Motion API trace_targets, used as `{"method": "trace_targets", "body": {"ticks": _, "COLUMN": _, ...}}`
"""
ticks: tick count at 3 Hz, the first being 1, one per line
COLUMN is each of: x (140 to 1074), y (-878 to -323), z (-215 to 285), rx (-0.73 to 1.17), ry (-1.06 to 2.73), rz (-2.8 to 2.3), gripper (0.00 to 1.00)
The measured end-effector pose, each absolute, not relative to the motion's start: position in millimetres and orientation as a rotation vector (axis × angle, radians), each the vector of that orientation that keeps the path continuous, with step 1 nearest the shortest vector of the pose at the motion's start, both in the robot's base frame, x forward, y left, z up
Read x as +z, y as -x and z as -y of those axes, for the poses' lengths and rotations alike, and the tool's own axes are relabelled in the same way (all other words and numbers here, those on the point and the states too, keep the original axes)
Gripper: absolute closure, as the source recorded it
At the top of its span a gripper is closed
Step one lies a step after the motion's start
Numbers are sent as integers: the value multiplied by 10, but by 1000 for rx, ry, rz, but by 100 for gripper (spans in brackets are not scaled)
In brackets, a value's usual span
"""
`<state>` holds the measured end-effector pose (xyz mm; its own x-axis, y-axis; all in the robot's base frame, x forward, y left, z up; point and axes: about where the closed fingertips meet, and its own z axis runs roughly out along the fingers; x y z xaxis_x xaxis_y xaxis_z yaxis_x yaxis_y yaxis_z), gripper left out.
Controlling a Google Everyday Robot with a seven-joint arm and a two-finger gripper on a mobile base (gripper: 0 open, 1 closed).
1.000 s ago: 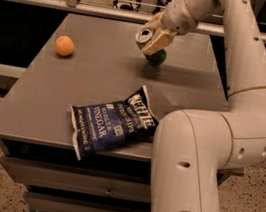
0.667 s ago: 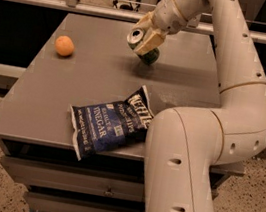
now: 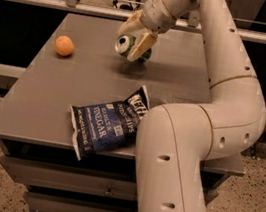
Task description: Knock green can over
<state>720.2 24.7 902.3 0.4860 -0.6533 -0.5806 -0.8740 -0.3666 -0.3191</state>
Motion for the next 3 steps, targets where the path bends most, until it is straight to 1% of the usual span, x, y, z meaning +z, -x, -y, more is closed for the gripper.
{"method": "trace_targets", "body": {"ticks": 1, "x": 9013, "y": -7194, "z": -269, "rx": 454, "ry": 2178, "rz": -1213, "gripper": 0}}
{"method": "trace_targets", "body": {"ticks": 2, "x": 8899, "y": -7363, "z": -221, "rx": 334, "ry": 2228, "rz": -1256, "gripper": 0}}
{"method": "trace_targets", "body": {"ticks": 3, "x": 8895, "y": -7438, "z": -271, "rx": 318, "ry": 2205, "rz": -1252, "gripper": 0}}
